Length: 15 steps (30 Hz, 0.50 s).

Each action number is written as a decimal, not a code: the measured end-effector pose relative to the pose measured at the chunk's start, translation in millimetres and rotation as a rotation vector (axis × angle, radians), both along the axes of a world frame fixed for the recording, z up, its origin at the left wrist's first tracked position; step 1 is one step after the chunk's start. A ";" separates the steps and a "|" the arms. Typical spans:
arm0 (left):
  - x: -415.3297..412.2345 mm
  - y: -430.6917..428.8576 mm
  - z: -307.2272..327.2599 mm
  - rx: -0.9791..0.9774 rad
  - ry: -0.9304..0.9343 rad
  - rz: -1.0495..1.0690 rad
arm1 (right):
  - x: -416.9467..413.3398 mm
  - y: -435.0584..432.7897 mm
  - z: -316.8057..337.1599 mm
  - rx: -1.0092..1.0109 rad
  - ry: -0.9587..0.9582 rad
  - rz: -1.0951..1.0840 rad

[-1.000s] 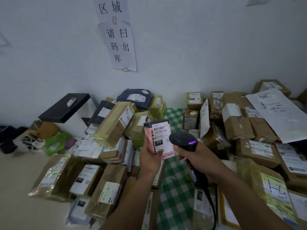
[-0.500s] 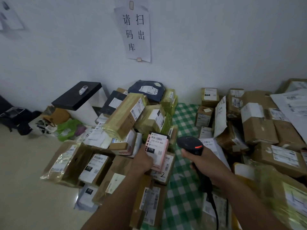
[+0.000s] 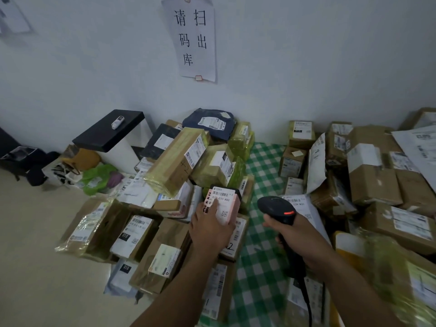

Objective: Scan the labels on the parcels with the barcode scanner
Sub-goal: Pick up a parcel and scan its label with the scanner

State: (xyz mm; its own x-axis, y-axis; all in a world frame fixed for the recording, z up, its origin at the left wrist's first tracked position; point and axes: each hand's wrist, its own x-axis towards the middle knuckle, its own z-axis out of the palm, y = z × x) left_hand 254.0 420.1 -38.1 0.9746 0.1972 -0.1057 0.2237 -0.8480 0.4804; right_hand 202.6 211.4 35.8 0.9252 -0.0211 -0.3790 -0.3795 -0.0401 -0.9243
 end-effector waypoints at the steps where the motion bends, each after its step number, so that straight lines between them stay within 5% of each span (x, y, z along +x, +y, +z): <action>1: 0.7 -0.2 -1.0 0.011 0.026 -0.007 | -0.4 -1.1 0.6 -0.003 0.001 -0.001; 5: 8.5 0.5 -14.1 0.028 0.151 -0.029 | -3.8 -6.7 1.7 -0.023 -0.002 -0.013; 9: 6.9 -13.3 -17.5 0.054 0.029 -0.095 | -14.0 -19.3 0.4 -0.033 0.024 -0.015; 15: -34.8 -85.6 10.7 -0.282 0.097 -0.329 | -48.0 -50.7 -1.7 -0.073 -0.002 -0.142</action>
